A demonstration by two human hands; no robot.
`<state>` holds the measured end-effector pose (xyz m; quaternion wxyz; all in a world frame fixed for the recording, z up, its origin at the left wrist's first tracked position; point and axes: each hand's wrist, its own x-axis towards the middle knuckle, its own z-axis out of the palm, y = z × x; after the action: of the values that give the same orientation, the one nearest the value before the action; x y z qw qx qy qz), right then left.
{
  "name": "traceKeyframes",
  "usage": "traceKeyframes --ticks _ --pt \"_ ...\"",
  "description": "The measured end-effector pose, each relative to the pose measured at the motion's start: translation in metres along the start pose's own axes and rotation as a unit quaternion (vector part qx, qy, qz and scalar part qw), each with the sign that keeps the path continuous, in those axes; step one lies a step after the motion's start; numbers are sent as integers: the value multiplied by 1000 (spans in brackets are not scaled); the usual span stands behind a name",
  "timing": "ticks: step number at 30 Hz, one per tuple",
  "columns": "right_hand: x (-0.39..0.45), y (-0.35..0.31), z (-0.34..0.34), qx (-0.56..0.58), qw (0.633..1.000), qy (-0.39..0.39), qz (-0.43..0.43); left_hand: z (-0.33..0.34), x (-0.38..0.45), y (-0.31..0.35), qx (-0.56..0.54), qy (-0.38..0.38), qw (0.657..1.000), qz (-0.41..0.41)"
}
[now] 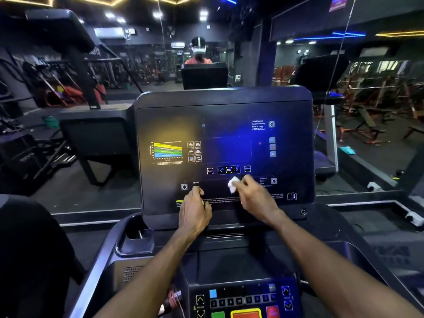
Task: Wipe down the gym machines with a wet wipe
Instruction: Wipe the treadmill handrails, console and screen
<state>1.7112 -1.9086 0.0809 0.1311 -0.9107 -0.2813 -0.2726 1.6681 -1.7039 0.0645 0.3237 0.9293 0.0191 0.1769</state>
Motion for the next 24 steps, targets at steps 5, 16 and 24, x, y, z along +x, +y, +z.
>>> traceKeyframes --ticks 5,16,24 --pt "1 -32 18 60 989 81 109 -10 -6 -14 58 22 998 19" --pt "15 -42 19 92 963 151 202 -34 -14 -42 85 40 995 18" --pt "21 -49 17 44 991 70 103 -43 -16 -51 123 58 990 24"
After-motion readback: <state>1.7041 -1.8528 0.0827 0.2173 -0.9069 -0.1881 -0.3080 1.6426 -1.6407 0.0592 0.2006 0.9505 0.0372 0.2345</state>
